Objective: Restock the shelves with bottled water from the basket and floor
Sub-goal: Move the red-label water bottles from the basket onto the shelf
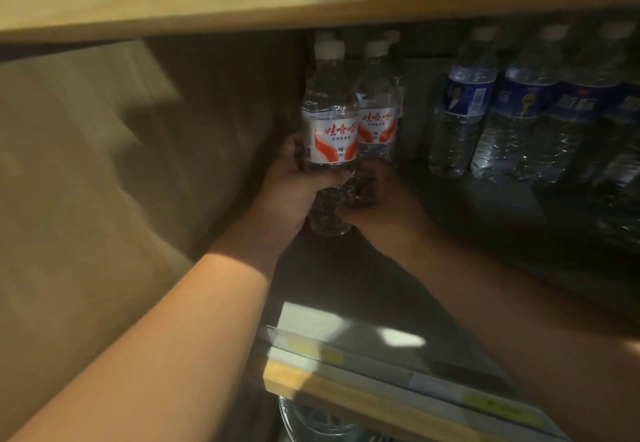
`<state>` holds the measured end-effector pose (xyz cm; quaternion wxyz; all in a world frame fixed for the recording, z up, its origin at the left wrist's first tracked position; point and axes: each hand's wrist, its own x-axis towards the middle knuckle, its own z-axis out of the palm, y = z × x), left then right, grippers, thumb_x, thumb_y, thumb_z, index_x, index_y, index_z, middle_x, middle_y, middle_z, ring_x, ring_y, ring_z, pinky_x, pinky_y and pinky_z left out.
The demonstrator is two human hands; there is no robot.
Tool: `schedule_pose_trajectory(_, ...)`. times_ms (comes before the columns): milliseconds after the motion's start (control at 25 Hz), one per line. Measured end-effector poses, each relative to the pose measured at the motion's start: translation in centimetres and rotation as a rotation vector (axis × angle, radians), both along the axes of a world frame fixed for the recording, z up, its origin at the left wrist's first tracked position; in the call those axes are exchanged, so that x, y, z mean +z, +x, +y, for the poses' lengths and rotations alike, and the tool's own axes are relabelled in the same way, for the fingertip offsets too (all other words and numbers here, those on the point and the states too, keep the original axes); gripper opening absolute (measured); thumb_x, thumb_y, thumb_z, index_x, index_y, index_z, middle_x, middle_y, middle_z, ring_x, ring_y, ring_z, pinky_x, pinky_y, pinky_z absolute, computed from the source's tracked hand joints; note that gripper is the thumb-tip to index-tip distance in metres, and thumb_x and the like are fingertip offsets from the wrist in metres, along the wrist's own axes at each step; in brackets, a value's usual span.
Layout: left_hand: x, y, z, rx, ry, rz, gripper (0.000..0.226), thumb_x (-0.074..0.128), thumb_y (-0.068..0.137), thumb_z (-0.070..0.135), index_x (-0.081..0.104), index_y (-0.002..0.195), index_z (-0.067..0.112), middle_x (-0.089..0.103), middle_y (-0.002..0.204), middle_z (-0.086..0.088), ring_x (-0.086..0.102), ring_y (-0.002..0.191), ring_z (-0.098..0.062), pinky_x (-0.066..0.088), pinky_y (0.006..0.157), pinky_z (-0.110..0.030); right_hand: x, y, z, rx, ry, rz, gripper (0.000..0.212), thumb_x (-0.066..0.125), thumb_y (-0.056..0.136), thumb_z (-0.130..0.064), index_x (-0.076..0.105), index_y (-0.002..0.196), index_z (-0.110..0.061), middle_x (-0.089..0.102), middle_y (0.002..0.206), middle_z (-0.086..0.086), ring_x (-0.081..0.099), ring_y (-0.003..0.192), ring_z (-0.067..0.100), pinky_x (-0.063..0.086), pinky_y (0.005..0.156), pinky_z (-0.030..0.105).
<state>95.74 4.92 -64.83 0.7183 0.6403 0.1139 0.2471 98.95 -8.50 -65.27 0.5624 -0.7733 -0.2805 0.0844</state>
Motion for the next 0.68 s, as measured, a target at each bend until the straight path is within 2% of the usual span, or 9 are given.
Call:
schedule_pose_trajectory(120,0.0,1.1,0.9,-0.027,0.028,0.022,0.078,0.08,0.057,-0.009,0.051,0.124,0.017,0.07,0.112,-0.004,0.065,0.111,-0.025,0.047,0.104,-0.05,0.0,0.6,0.9,-0.076,-0.084,-0.053,0.054,0.072,0.085,-0.016,0.047,0.133,-0.023,0.06,0.131,0.0,0.055,0.124,0.021,0.044,0.099,0.03)
schedule_pose_trajectory(280,-0.1,2.1,2.2,-0.09,0.035,0.082,0.086,0.074,0.064,-0.015,0.044,0.14,0.012,0.066,0.121,-0.007,0.061,0.117,-0.024,0.047,0.104,-0.046,-0.7,1.2,2.4,-0.114,-0.064,-0.037,0.038,0.07,0.087,-0.019,0.049,0.117,-0.031,0.06,0.111,-0.008,0.058,0.116,0.019,0.043,0.087,0.026)
schedule_pose_trajectory(360,-0.4,2.1,2.8,-0.123,0.06,0.103,0.091,0.078,0.063,-0.01,0.043,0.144,0.015,0.067,0.122,-0.005,0.061,0.118,-0.021,0.048,0.103,-0.042,-1.0,1.6,2.8,-0.127,-0.076,-0.031,0.035,0.069,0.088,-0.021,0.047,0.113,-0.032,0.059,0.109,-0.007,0.058,0.113,0.017,0.044,0.085,0.027)
schedule_pose_trajectory(440,-0.7,2.0,3.2,-0.141,0.116,0.121,0.094,0.08,0.06,0.003,0.044,0.145,0.02,0.066,0.126,-0.002,0.059,0.121,-0.019,0.046,0.106,-0.044,-1.4,2.0,2.8,-0.132,-0.096,-0.05,0.039,0.07,0.088,-0.025,0.049,0.12,-0.027,0.061,0.115,-0.004,0.058,0.111,0.017,0.046,0.088,0.03)
schedule_pose_trajectory(560,-1.1,1.7,3.2,-0.108,0.168,0.131,0.076,0.076,0.073,0.009,0.047,0.142,0.022,0.065,0.129,-0.001,0.058,0.123,-0.018,0.044,0.107,-0.048,-1.9,3.1,2.1,-0.181,-0.19,-0.108,0.029,0.069,0.088,-0.031,0.056,0.114,-0.027,0.063,0.11,-0.004,0.055,0.098,0.012,0.041,0.082,0.027)
schedule_pose_trajectory(680,-1.5,1.5,3.0,-0.059,0.163,0.146,0.059,0.068,0.087,0.003,0.048,0.139,0.022,0.062,0.133,-0.001,0.056,0.125,-0.019,0.043,0.108,-0.052,-2.1,4.4,1.3,-0.271,-0.224,-0.15,0.023,0.066,0.09,-0.032,0.065,0.111,-0.023,0.067,0.115,0.002,0.061,0.108,0.022,0.047,0.09,0.032)
